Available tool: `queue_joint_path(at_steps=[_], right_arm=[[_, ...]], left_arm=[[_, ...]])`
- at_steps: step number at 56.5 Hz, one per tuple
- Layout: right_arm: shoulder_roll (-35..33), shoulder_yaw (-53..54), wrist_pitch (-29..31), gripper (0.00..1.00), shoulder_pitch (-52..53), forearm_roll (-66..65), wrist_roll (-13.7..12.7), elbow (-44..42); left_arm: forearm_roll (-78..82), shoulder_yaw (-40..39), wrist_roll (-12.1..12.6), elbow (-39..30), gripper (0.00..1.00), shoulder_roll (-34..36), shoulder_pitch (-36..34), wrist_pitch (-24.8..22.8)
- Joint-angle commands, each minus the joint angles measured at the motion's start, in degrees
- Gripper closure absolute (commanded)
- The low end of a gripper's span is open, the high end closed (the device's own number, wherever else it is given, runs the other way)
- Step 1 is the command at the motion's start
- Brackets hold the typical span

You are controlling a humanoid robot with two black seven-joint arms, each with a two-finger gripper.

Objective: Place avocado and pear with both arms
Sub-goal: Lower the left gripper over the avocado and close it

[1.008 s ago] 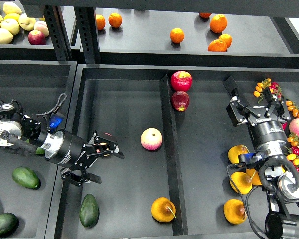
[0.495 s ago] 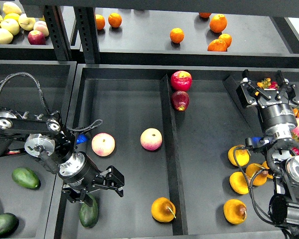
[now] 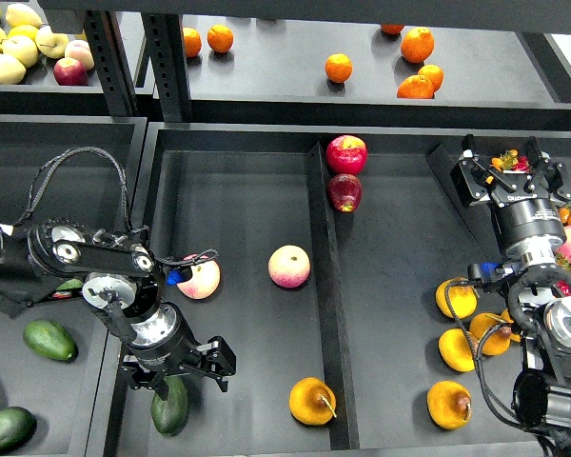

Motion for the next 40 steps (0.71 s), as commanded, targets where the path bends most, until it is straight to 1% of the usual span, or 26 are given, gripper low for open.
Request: queue_joint_path(at_steps=[1, 29, 40], right_arm=[[0.0, -0.01, 0.08, 0.0, -0.08, 0.07, 0.08, 0.01], [0.0, 0.08, 0.17, 0.0, -0.08, 0.16, 0.08, 0.18], [0.0, 0.08, 0.26, 0.0, -0.26, 0.16, 0.08, 0.45]], left_arm=[[-0.5, 0.79, 0.01, 2.26, 0.01, -2.24, 0.34, 0.0], [-0.51, 1.67, 0.01, 6.4, 0.01, -2.51, 4.03, 0.0], [-0.24, 1.67, 0.01, 6.66, 0.01, -2.51, 5.0, 0.0]])
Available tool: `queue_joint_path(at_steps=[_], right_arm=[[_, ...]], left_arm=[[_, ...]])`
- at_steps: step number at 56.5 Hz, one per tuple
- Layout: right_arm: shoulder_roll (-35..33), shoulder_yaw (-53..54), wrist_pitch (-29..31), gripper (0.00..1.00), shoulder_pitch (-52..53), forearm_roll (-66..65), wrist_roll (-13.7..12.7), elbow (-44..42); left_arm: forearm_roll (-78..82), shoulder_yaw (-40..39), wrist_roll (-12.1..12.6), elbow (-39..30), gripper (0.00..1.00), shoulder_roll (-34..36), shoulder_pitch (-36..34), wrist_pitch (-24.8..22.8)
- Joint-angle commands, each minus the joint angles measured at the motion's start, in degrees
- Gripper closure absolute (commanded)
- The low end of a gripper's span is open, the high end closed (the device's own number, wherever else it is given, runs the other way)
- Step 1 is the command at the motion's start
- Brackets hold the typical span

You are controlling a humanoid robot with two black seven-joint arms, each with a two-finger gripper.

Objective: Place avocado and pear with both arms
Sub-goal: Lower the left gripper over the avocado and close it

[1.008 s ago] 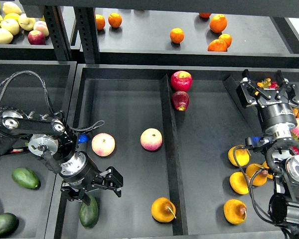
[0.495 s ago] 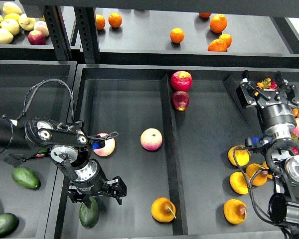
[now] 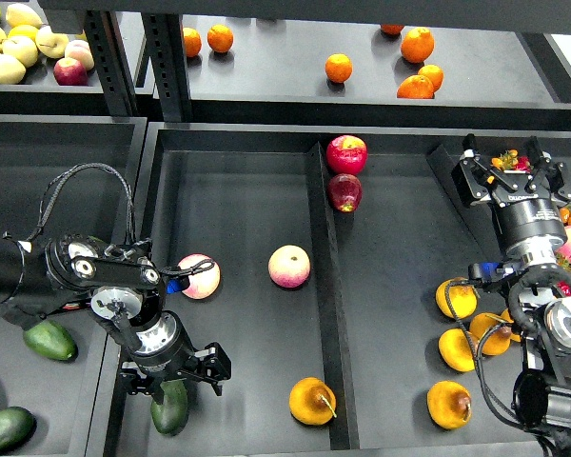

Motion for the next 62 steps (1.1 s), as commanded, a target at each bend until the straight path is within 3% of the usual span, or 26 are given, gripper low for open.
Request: queue_joint_path(at_steps=[1, 62], right_arm=[[0.0, 0.01, -0.01, 0.0, -0.04, 0.01, 0.0, 0.11], [0.0, 0.01, 0.26, 0.0, -0.65, 0.1, 0.0, 0.47]], left_arm=[[0.16, 0.0, 0.0, 0.27, 0.01, 0.09, 0.76, 0.0], [1.04, -0.88, 0.0, 6.42, 0.02, -1.23, 6.56, 0.0]])
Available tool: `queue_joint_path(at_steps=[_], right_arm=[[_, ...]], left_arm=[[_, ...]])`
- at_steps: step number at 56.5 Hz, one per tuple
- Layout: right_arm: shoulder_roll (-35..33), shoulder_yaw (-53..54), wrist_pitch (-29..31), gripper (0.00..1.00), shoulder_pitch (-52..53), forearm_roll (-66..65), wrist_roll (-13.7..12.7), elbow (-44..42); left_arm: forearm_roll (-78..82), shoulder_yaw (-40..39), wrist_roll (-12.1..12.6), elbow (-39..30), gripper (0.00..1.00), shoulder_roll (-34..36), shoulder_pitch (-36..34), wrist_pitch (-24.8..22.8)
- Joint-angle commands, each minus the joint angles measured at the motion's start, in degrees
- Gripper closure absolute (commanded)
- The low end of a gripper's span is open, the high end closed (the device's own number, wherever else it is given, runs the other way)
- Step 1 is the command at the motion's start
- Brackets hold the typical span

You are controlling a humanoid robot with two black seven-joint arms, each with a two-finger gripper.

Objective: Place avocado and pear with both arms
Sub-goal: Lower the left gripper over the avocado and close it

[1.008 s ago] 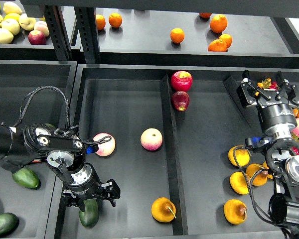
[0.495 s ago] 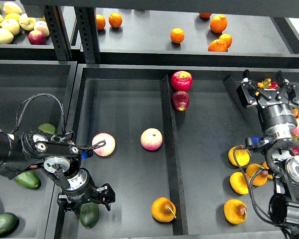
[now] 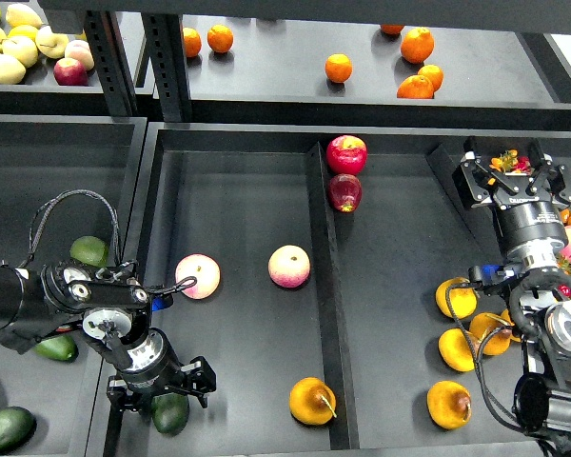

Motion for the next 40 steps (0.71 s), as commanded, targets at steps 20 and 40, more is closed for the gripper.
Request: queue_joint_path(at_steps=[20, 40], right_arm=[[0.0, 0.0, 0.0, 0.0, 0.0, 0.03, 0.0, 0.0], [0.0, 0.0, 0.0, 0.0, 0.0, 0.03, 0.0, 0.0]], left_arm=[[0.0, -0.4, 0.0, 0.98, 0.1, -0.83, 0.57, 0.0], [-0.18, -0.84, 0.0, 1.68, 0.22, -0.83, 0.75, 0.0]])
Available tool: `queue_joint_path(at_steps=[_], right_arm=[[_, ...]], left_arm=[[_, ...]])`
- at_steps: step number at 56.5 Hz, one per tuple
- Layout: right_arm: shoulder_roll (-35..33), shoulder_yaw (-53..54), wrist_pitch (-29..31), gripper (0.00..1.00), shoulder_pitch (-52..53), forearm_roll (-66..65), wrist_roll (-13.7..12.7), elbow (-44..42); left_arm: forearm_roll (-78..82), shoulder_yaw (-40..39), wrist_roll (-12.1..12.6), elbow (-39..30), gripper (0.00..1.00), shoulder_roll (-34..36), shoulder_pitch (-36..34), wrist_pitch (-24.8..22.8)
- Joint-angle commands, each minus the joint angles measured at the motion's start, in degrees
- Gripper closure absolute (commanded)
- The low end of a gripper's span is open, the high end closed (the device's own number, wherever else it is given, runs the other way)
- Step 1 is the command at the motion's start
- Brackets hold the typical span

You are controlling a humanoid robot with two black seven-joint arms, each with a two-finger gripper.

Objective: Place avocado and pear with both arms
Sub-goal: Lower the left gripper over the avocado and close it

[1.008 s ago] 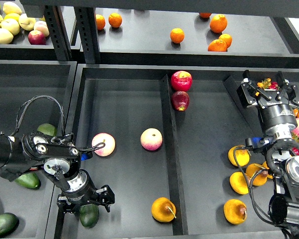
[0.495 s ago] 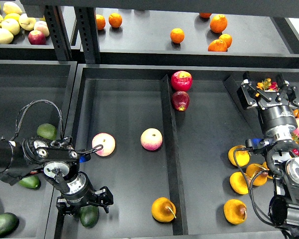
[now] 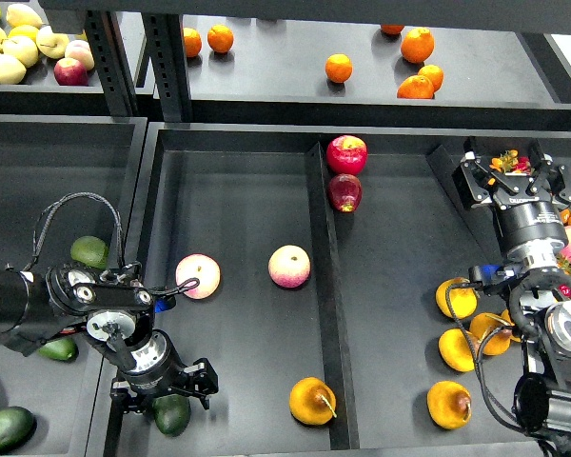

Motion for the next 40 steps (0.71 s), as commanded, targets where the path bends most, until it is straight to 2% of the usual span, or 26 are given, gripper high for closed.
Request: queue_joint_path(at_steps=[1, 21, 40], right_arm=[[0.0, 0.0, 0.0, 0.0, 0.01, 0.0, 0.0, 0.0], [0.0, 0.0, 0.08, 0.0, 0.01, 0.0, 0.0, 0.0], [0.0, -0.09, 0.08, 0.0, 0.01, 0.0, 0.0, 0.0]], left_arm=[[-0.03, -0.22, -0.01, 0.26, 0.23, 0.0, 0.03, 0.0], [-0.47, -0.4, -0.01, 1.4, 0.33, 0.0, 1.0, 0.0], [-0.55, -1.8, -0.01, 2.28, 0.5, 0.44, 1.79, 0.0]])
